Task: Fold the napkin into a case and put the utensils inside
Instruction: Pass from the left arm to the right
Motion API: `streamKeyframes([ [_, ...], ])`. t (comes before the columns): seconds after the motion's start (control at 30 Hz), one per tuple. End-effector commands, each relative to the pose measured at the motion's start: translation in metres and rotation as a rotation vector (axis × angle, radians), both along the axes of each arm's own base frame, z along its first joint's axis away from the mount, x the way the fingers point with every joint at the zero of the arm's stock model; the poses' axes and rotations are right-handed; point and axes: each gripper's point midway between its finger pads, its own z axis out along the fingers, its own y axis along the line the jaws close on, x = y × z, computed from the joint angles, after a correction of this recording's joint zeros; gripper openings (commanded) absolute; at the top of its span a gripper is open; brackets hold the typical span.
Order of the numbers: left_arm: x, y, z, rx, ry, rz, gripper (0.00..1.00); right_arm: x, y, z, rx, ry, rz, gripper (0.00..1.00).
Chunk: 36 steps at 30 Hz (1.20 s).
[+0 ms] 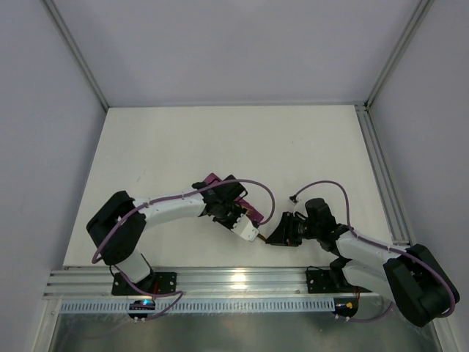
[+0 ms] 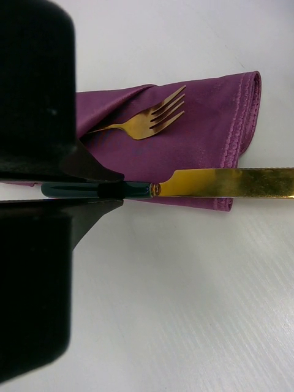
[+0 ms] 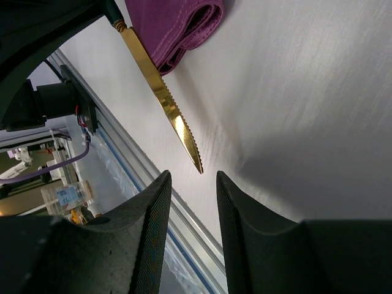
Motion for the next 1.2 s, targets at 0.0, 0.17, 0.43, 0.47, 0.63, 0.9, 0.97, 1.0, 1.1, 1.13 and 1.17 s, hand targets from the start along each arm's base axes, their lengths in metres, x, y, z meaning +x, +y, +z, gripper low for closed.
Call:
streamKeyframes([
  [0.0,0.001,-0.007,0.014,-0.054,-0.026,-0.016,0.00,0.006,-0.002,0.000,-0.020,-0.036,-0.014,0.40],
  [0.17,-0.003,-0.011,0.022,-0.096,-0.017,-0.020,0.00,0.007,0.000,-0.003,0.002,-0.025,-0.027,0.39],
  [0.43,0.000,-0.017,0.022,-0.104,-0.013,-0.016,0.00,0.011,0.010,0.003,0.061,-0.018,-0.003,0.34],
  [0.47,0.000,-0.016,0.022,-0.103,-0.012,-0.016,0.00,0.011,0.011,0.005,0.068,-0.022,-0.001,0.31],
  [0.63,0.000,-0.017,0.020,-0.106,-0.015,-0.016,0.00,0.014,0.015,0.012,0.106,-0.032,0.000,0.26],
  [0.9,0.003,-0.021,0.018,-0.111,-0.010,-0.006,0.00,0.013,0.019,0.012,0.128,-0.013,0.015,0.12],
  [0.97,0.004,-0.019,0.016,-0.100,-0.014,-0.001,0.00,0.014,0.020,0.014,0.137,-0.016,0.010,0.04],
  [1.0,0.007,-0.018,0.014,-0.089,-0.028,0.008,0.00,0.015,0.020,0.016,0.146,-0.023,0.009,0.04],
  [1.1,0.014,-0.016,0.011,-0.073,-0.036,0.061,0.12,0.017,0.022,0.020,0.158,-0.024,0.007,0.04],
  [1.13,0.018,-0.017,0.013,-0.070,-0.045,0.077,0.19,0.017,0.022,0.020,0.159,-0.022,0.004,0.04],
  [1.17,0.019,-0.018,0.014,-0.070,-0.040,0.098,0.25,0.017,0.022,0.019,0.161,-0.018,0.000,0.04],
])
